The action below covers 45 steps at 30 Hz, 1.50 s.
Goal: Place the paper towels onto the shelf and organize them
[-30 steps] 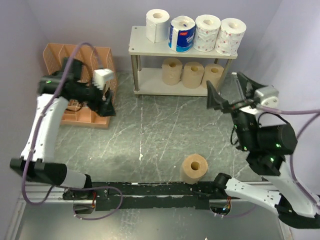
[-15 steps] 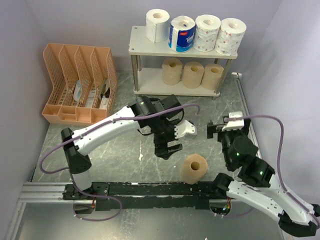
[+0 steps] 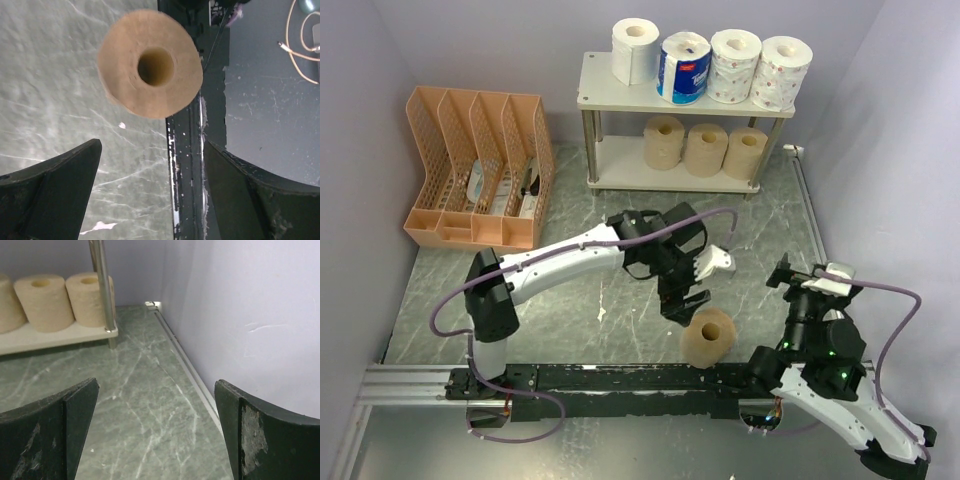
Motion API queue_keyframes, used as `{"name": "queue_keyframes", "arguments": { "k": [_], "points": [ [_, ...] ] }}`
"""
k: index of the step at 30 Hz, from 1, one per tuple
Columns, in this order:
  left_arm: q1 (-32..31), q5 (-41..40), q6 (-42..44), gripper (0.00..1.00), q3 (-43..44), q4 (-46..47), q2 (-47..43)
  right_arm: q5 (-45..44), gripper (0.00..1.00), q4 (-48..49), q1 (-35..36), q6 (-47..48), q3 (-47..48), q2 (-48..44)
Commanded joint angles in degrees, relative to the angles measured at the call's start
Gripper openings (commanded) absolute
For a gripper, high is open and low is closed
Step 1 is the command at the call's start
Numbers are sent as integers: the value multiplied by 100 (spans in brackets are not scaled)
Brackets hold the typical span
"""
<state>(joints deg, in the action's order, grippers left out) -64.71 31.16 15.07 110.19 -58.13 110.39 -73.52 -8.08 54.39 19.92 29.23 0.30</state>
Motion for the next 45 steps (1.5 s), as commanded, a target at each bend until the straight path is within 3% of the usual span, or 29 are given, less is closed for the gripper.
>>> {"name": "queue_keyframes", "arguments": {
  "k": [1,6,9,17,31,33,38,40,41,42,43,45],
  "points": [
    [-20,347,-763,95,-1692,2703,-682,-406,100,539,84,691,-311,-30],
    [104,381,-1305,95,-2518,3845,-555,-470,100,299,83,495,-211,-31],
    [325,855,-1737,95,-2626,4374,-357,-386,100,399,80,588,-276,-31],
    [567,1802,-2603,95,-2261,4841,402,-324,100,277,86,524,-256,-30],
    [556,1788,-2599,95,-2629,4726,639,-333,100,-61,85,269,-103,-38],
    [556,1753,-2532,99,-2746,4693,600,-326,100,-71,86,271,-99,-38],
    [496,1613,-2445,81,-2933,4605,610,-304,100,-133,81,211,-73,-38],
    [479,1588,-2391,60,-2858,4561,643,-289,100,-172,85,186,-59,-38],
    [468,1587,-2360,43,-2788,4499,687,-286,100,-176,88,187,-51,-42],
    [461,1583,-2326,15,-2703,4428,729,-278,100,-168,77,190,-52,-39],
    [455,1608,-2321,8,-2647,4385,764,-277,100,-172,81,193,-55,-38],
    [459,1792,-2377,7,-2527,4318,826,-273,100,-193,87,175,-50,-38]
  ]
}}
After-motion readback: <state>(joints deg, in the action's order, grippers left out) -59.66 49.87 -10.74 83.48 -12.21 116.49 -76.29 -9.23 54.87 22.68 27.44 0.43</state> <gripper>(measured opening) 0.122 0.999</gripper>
